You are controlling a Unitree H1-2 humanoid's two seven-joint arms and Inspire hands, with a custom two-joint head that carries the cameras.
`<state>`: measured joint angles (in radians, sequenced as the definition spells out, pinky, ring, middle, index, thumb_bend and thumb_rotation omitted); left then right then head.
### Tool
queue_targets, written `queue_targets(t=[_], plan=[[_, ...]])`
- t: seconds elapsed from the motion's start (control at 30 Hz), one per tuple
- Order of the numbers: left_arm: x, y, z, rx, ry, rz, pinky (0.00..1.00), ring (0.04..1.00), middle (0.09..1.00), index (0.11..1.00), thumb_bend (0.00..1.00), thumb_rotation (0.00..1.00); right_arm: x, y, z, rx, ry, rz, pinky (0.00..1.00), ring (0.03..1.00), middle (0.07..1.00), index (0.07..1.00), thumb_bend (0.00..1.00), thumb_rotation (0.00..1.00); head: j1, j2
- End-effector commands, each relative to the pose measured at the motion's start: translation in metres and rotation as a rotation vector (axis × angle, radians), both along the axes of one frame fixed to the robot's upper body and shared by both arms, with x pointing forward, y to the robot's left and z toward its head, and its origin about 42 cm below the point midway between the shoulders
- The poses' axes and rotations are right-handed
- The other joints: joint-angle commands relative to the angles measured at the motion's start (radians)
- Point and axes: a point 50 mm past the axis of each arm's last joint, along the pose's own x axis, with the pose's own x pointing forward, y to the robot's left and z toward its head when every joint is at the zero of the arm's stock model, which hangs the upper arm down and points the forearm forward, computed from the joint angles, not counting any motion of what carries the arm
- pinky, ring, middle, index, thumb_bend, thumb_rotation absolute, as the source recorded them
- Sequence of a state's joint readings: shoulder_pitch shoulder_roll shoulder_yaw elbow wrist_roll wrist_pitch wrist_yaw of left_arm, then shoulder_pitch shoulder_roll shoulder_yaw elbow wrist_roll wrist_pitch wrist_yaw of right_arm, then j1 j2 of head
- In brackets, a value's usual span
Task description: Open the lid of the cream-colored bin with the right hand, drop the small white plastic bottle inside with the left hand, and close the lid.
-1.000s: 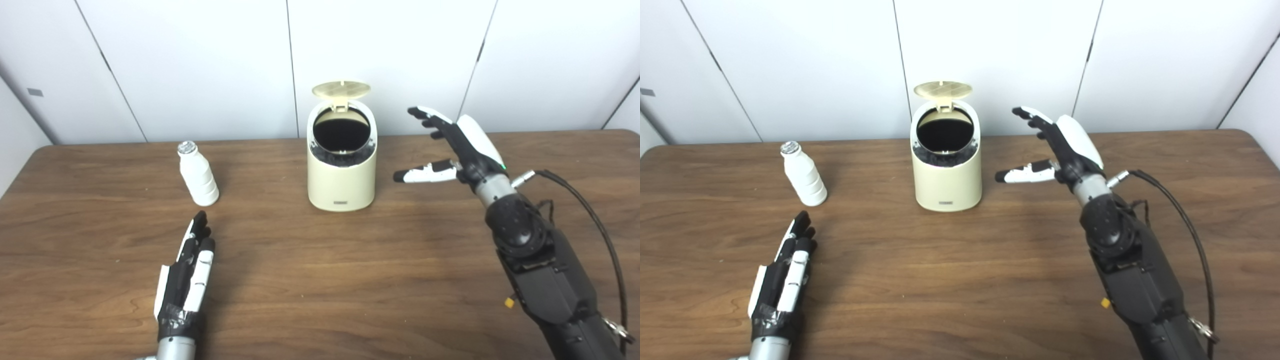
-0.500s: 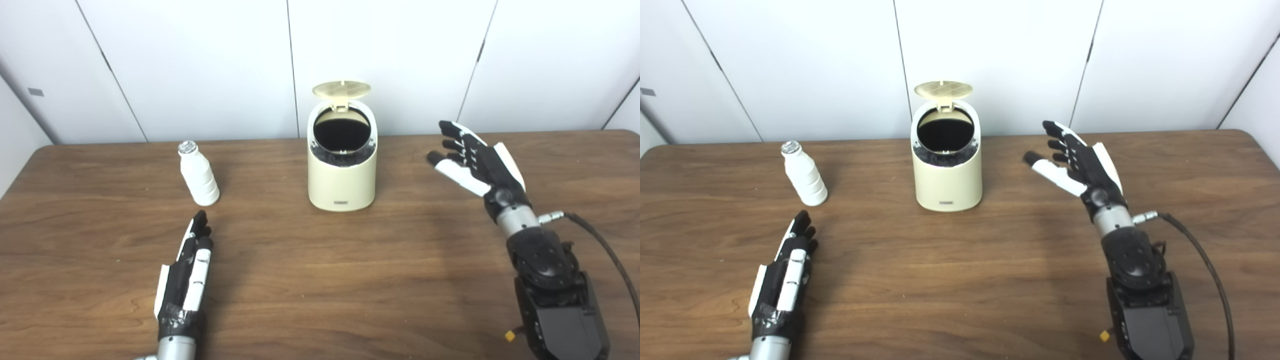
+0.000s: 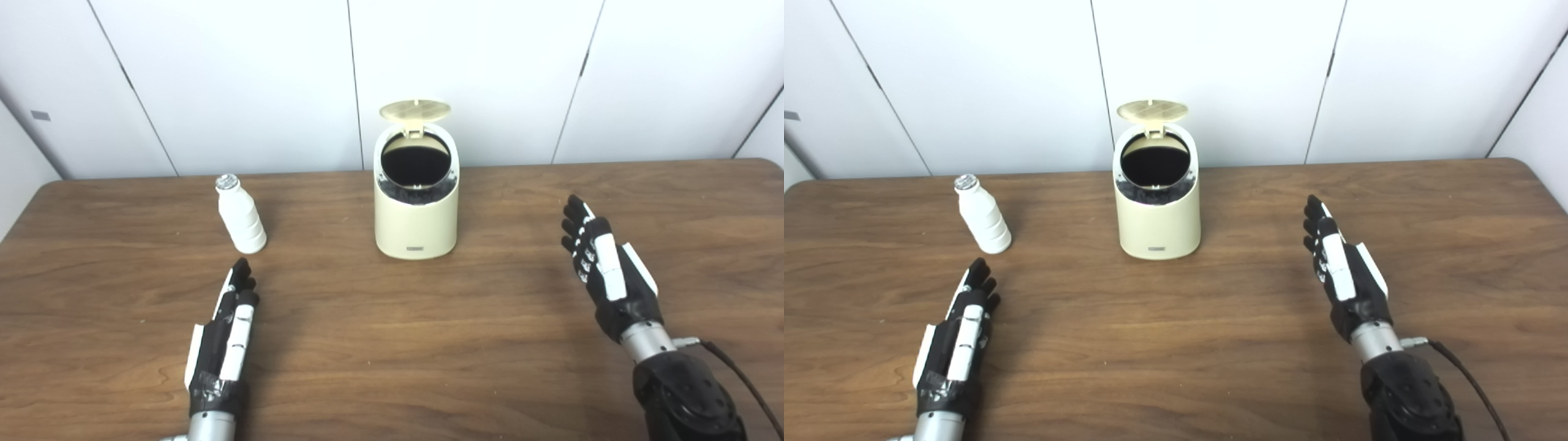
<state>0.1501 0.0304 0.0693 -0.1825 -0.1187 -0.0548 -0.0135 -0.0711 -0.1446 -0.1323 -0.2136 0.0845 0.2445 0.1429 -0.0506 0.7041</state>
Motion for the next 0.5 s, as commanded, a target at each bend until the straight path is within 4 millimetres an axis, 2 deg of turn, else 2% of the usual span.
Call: queue_targets(t=[0.0, 0.17, 0.33, 0.4, 0.47], plan=[[0.0, 0.002, 0.002, 0.022, -0.011, -0.011, 1.0, 1.0, 0.996, 0.996, 0.5, 0.9, 0.0, 0.002, 0.008, 0.016, -0.09, -0.014, 1.0, 1.0, 1.0, 1.0, 0.65, 1.0, 0.003, 0.0], [0.0, 0.003, 0.003, 0.027, -0.008, -0.01, 1.0, 1.0, 0.999, 0.998, 0.51, 0.94, -0.009, 0.006, -0.006, 0.04, -0.102, -0.045, 1.0, 1.0, 1.0, 1.0, 0.61, 1.0, 0.023, -0.004], [0.0, 0.004, 0.001, 0.018, -0.008, -0.006, 1.0, 1.0, 1.0, 0.997, 0.54, 0.93, -0.012, 0.008, -0.014, 0.024, -0.125, -0.067, 1.0, 1.0, 1.0, 1.0, 0.63, 1.0, 0.034, -0.01], [-0.001, 0.005, 0.001, 0.022, -0.014, -0.007, 1.0, 1.0, 1.0, 0.997, 0.53, 0.93, -0.013, 0.007, -0.016, 0.02, -0.131, -0.072, 1.0, 1.0, 1.0, 1.0, 0.64, 1.0, 0.098, -0.017], [-0.002, 0.004, 0.001, 0.022, -0.015, -0.008, 1.0, 0.994, 0.999, 0.993, 0.54, 0.93, -0.013, 0.004, -0.019, 0.023, -0.138, -0.079, 1.0, 1.0, 1.0, 1.0, 0.64, 1.0, 0.116, -0.023]])
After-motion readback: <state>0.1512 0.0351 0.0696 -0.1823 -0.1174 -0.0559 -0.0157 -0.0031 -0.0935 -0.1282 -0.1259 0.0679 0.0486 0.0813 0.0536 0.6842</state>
